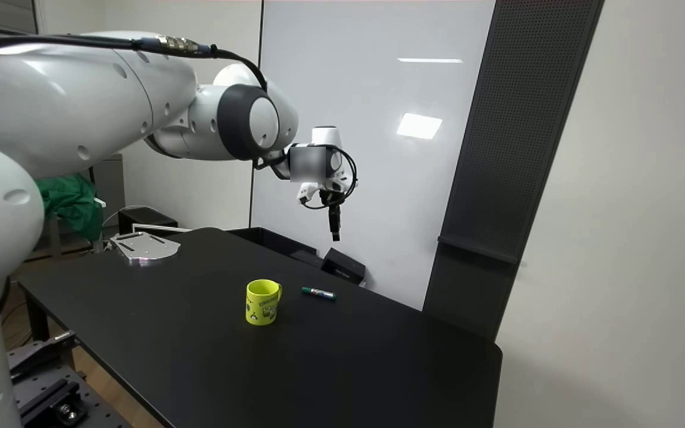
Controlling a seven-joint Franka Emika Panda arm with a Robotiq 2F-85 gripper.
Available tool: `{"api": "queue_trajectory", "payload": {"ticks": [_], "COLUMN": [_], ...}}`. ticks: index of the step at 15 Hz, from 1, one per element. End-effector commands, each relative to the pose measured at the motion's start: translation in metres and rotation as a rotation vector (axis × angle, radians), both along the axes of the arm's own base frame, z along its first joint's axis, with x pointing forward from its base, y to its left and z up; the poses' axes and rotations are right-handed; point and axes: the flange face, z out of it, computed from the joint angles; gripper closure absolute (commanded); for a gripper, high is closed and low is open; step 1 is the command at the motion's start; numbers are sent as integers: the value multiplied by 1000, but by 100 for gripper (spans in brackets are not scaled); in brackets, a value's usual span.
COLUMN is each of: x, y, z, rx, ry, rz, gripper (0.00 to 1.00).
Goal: Pick up the marker and put it in the cup
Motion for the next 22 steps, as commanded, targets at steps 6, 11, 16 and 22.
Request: {"api": "queue_trajectory", "payload": {"ticks": [6,11,16,22], "x": [0,1,-2,-8], "y": [1,-4,-10,-10], "z": [0,-18,-58,-102], "rx": [1,9,29,54], "ry": [1,15,41,62], "rz": [0,-24,-59,-128], "gripper": [0,0,0,0]}}
